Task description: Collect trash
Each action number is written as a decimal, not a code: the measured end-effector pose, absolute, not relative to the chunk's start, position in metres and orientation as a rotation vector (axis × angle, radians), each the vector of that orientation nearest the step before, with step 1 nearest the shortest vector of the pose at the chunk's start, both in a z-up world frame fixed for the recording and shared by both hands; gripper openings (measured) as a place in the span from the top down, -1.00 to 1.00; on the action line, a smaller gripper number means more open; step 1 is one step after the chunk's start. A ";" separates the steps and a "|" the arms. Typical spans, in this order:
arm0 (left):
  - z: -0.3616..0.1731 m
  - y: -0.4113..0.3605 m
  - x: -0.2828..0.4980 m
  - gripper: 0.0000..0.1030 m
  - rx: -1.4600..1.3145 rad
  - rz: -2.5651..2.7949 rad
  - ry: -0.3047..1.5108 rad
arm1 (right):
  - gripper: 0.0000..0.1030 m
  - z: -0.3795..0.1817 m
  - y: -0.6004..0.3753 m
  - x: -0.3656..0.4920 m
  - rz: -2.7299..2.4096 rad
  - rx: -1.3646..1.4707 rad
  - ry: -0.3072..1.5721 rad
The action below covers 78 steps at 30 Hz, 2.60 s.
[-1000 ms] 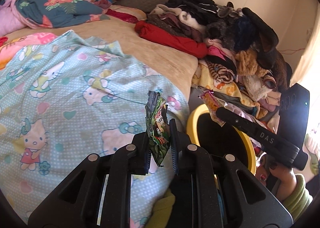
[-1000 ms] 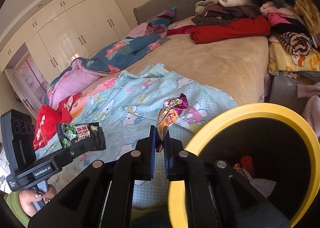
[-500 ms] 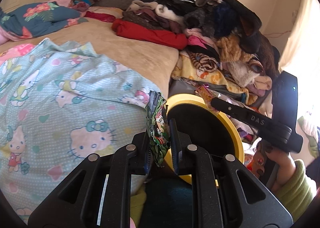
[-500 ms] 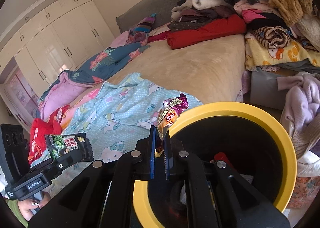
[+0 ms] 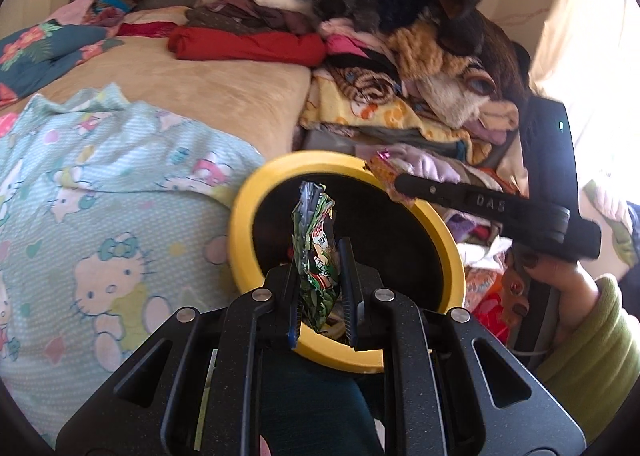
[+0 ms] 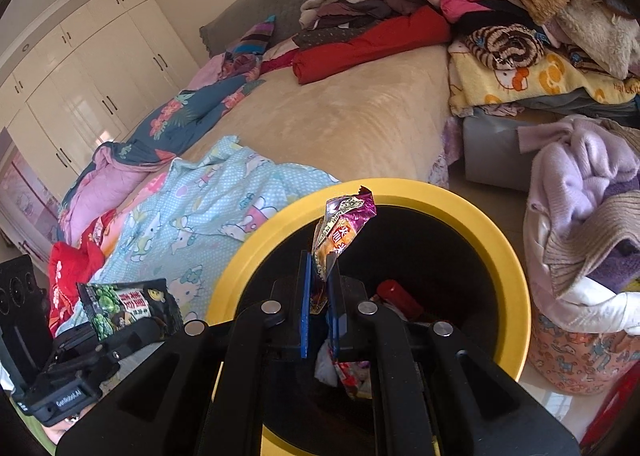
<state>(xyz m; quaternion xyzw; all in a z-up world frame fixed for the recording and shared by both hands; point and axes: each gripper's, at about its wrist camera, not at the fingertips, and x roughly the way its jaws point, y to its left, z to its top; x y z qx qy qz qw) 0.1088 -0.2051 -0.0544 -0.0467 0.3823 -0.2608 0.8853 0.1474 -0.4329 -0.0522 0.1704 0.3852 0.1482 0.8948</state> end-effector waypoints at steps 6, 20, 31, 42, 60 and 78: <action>-0.068 -0.229 0.114 0.79 -0.062 -0.586 0.846 | 0.80 -0.056 -0.449 0.144 0.283 0.388 0.799; -0.089 -0.271 0.135 0.76 0.010 -0.646 0.911 | 0.61 -0.059 -0.471 0.143 0.256 0.440 0.781; -0.088 -0.265 0.137 -0.70 0.015 -0.596 0.895 | -0.33 -0.049 -0.474 0.135 0.219 0.389 0.771; -0.073 -0.206 0.138 -0.79 -0.035 -0.415 0.855 | -0.84 -0.029 -0.447 0.117 0.190 0.310 0.714; -0.035 -0.101 0.102 -0.79 -0.123 -0.178 0.675 | -0.88 0.001 -0.341 0.073 0.243 0.157 0.500; -0.018 -0.060 0.028 -0.79 -0.042 -0.067 0.454 | -0.88 -0.011 -0.293 0.005 0.191 0.086 0.227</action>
